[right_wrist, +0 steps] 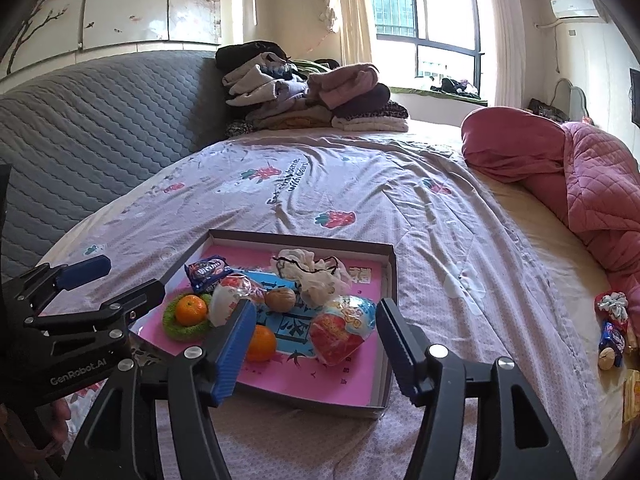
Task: Organize objects
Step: 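Withdraw both open grippers back from the tray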
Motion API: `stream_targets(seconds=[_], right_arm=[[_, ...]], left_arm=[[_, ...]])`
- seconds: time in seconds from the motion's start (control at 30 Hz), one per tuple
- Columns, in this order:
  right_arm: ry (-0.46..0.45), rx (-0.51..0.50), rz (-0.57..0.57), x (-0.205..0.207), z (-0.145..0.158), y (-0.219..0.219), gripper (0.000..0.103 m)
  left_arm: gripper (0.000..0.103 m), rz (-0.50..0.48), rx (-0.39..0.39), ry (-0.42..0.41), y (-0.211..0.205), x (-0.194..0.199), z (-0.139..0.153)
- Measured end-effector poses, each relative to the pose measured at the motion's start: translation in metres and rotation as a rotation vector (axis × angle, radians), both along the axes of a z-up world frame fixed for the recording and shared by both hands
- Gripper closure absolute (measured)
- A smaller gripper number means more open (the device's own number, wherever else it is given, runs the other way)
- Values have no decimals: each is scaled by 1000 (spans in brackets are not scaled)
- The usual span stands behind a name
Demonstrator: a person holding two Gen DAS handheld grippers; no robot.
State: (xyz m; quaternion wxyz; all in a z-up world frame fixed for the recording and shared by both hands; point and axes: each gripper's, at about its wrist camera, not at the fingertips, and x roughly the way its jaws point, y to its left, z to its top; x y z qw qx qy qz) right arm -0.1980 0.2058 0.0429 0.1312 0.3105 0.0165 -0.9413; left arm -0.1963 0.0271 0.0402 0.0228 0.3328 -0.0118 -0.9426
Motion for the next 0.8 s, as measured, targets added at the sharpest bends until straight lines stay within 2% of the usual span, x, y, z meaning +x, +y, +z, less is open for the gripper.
stream_targets(seconds=[0.33,0.8], right_arm=[[28,-7,13,20,7,-4,36],[63,-28,6,44,13,-2,36]], left_arm=[[26,2,5,23,-5,24,13],[26,12,24,20,-11,49,12]])
